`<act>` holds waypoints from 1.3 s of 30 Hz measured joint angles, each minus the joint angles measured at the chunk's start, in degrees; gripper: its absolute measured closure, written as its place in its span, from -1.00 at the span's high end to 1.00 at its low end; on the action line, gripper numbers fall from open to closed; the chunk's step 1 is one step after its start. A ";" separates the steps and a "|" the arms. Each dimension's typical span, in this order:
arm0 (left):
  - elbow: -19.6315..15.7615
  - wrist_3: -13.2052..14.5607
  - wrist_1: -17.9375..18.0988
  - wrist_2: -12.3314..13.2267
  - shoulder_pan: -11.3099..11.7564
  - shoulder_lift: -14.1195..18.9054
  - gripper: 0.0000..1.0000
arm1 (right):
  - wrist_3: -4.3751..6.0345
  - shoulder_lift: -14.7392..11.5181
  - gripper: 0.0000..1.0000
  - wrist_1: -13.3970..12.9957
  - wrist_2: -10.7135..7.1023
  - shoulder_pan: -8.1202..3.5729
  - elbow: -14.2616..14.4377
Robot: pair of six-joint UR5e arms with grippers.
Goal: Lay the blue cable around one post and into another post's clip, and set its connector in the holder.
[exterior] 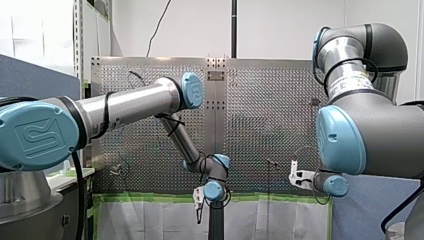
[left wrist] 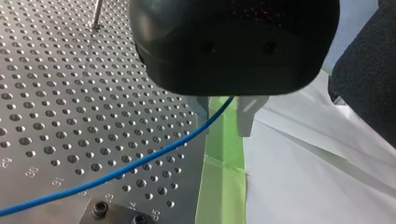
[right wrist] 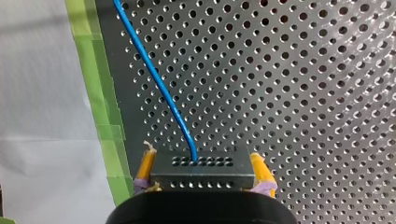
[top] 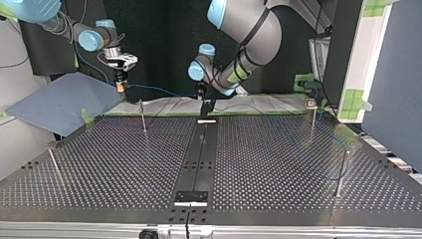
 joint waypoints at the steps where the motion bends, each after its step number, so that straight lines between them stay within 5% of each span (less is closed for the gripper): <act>1: 0.00 0.00 -0.05 0.00 0.01 0.01 -0.51 | 0.00 0.00 -1.00 0.01 0.00 -0.04 0.00; 3: 0.00 0.00 -0.11 -0.01 0.02 0.01 -0.80 | 0.00 0.01 -1.00 0.02 0.00 -0.10 0.00; 6: 0.00 -0.02 -0.13 0.03 0.03 -0.02 -1.00 | -0.01 -0.01 -1.00 0.04 0.01 -0.14 0.00; 25: 0.12 1.51 -0.07 1.79 -0.51 0.05 -1.00 | -0.16 -0.03 -1.00 0.30 0.98 -0.53 0.00; 39: 0.58 4.00 -0.64 0.17 -3.02 4.95 -1.00 | -0.60 -1.31 -1.00 0.92 2.34 -3.73 0.00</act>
